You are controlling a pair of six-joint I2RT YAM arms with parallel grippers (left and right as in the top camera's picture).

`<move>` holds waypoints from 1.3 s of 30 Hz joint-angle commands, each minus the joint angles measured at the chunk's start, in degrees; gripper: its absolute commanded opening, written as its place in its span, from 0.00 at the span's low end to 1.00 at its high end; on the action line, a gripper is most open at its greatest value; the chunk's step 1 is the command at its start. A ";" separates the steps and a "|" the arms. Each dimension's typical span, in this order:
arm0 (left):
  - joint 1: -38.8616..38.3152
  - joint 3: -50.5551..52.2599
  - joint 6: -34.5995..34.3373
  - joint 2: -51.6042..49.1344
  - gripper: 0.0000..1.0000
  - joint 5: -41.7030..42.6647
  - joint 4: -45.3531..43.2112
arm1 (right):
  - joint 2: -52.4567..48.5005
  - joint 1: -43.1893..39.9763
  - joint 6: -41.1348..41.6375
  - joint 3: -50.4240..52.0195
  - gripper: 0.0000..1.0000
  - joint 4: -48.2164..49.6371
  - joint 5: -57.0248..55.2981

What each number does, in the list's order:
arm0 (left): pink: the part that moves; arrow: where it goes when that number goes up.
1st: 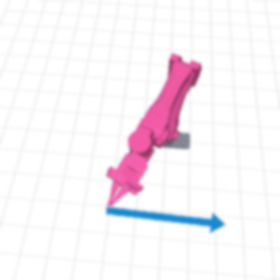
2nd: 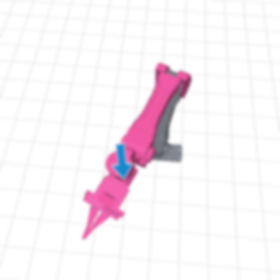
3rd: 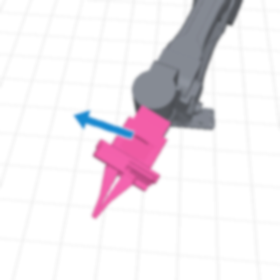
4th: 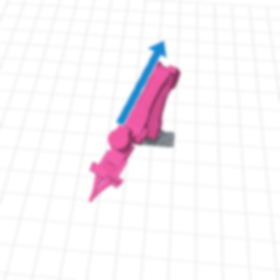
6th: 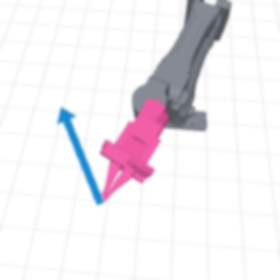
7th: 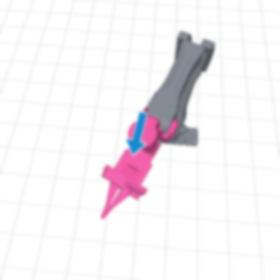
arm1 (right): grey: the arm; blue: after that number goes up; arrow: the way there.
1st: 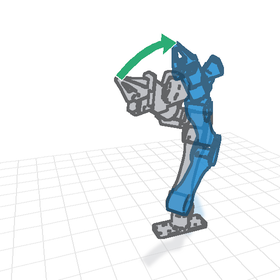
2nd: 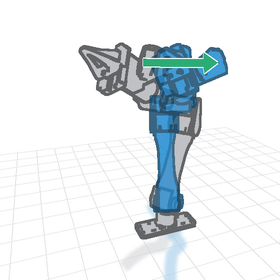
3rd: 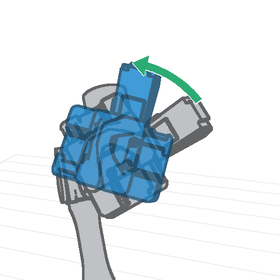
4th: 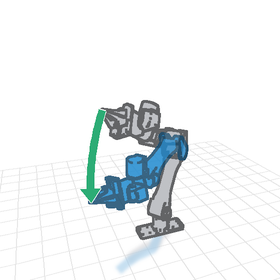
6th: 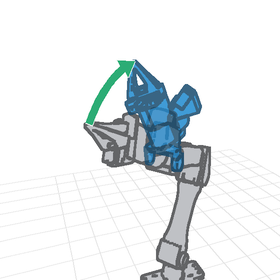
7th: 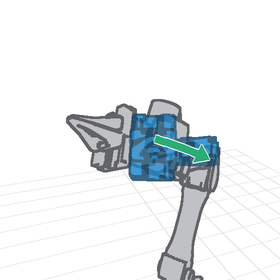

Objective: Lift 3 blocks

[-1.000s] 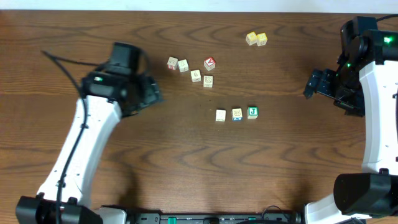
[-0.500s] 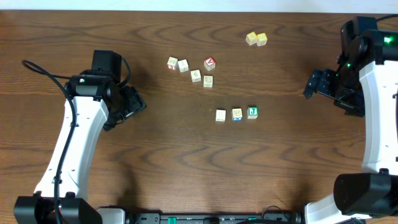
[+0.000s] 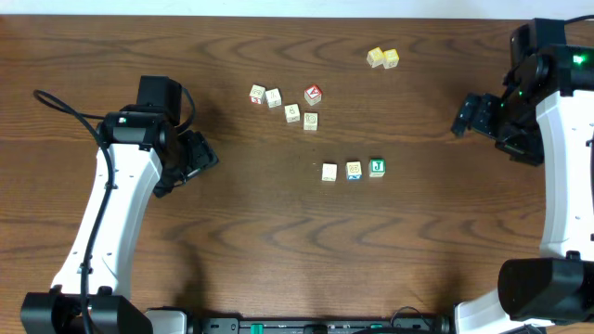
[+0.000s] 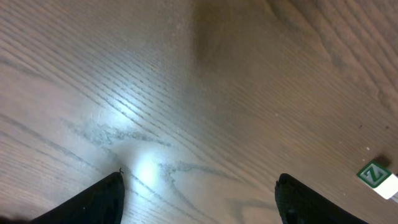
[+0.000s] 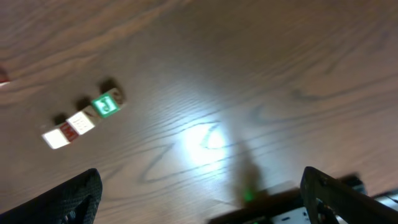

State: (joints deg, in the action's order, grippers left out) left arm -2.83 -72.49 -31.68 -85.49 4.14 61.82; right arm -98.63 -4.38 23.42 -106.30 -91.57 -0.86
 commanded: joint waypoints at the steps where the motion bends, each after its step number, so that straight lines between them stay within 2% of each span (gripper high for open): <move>1: 0.17 0.55 0.31 -0.24 0.78 -0.11 0.96 | 0.07 -0.02 -0.11 0.15 0.99 2.10 4.44; 7: 0.17 0.55 0.31 -0.24 0.78 -0.09 0.96 | 0.04 0.24 -0.57 0.17 0.99 5.53 5.88; 14: 0.17 0.55 0.33 -0.24 0.77 -0.09 0.90 | 0.04 5.25 -7.45 1.11 0.99 6.16 5.88; 18: 0.00 0.55 0.81 -0.24 0.67 0.31 0.92 | 0.04 8.59 -7.41 3.98 0.99 9.18 5.84; 23: -1.05 0.55 6.45 -0.24 0.62 4.63 0.92 | 0.04 11.52 -6.45 12.20 0.71 17.66 5.86; 27: -2.14 0.55 6.58 -0.24 0.44 4.68 0.85 | 0.04 11.28 -5.03 16.87 0.40 21.05 5.81; 28: -2.54 0.55 6.58 -0.24 0.41 4.68 0.70 | 0.04 11.17 -5.03 17.42 0.35 21.40 5.62; 29: -3.10 0.55 6.56 -0.24 0.37 4.68 0.46 | 0.04 10.93 -5.03 18.14 0.25 21.92 5.20; 31: -4.07 0.55 6.56 -0.24 0.33 4.66 -0.15 | 0.04 10.60 -5.03 19.45 0.11 23.23 4.72; 39: -10.23 0.55 6.16 -0.24 0.19 4.66 -4.07 | 0.04 10.36 -5.05 25.64 0.02 29.81 4.79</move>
State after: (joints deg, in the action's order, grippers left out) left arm -10.98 -72.44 -25.45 -85.49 8.69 58.50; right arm -98.63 6.13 18.37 -82.50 -63.05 4.40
